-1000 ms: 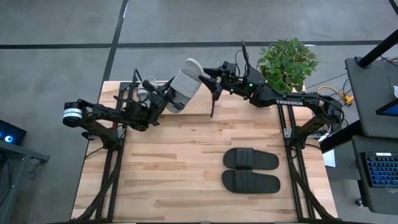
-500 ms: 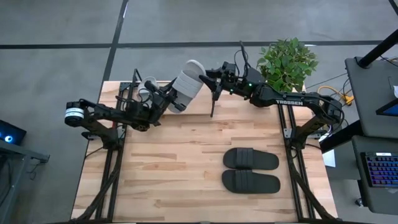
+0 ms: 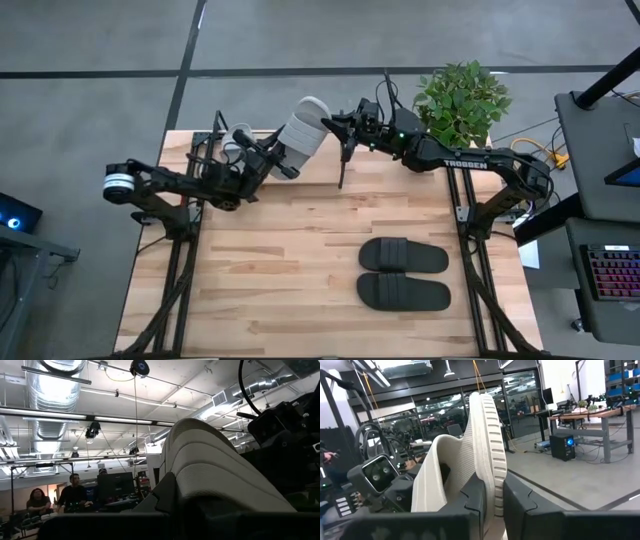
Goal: Pick and place slides into the shelf
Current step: Put the gray slides on the shelf
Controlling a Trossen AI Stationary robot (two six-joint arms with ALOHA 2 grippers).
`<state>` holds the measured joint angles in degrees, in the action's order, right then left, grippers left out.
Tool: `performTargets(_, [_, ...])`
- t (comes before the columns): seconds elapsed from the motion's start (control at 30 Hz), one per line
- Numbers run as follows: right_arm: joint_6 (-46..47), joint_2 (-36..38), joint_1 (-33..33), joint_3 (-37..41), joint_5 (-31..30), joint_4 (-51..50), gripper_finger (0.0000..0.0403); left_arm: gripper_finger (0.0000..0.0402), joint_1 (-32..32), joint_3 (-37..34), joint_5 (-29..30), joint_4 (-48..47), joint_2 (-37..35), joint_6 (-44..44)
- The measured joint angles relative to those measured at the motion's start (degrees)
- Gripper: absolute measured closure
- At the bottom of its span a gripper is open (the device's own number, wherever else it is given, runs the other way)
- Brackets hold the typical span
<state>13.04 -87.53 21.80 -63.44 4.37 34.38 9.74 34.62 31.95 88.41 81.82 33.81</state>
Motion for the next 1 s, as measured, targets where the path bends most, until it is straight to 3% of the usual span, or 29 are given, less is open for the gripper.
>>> performTargets(0.13, [0.5, 0.0, 0.6, 0.0, 0.2, -0.4, 0.0373, 0.0393, 0.0, -0.3, -0.1, -3.3, -1.2, 0.7])
performTargets(0.3, [0.4, -0.1, 1.5, -1.2, 0.5, -2.2, 0.0374, 0.0355, -0.1, -0.4, -0.4, -5.5, -2.2, 2.7])
performTargets(0.6, [-0.1, -0.1, 3.0, -3.9, 0.1, -6.9, 0.0374, 0.0229, -0.1, -0.5, 0.0, -15.9, -8.0, 2.6])
performTargets(0.8, [0.2, -0.1, 4.0, -5.1, 0.1, -9.4, 0.0375, 0.0161, -0.2, -0.7, 8.3, -28.4, -15.3, 4.8])
performTargets(1.0, [0.5, -0.4, 4.4, -7.0, 0.4, -14.0, 0.0375, 0.0151, -1.6, -2.4, 13.2, -38.7, -24.0, 5.8])
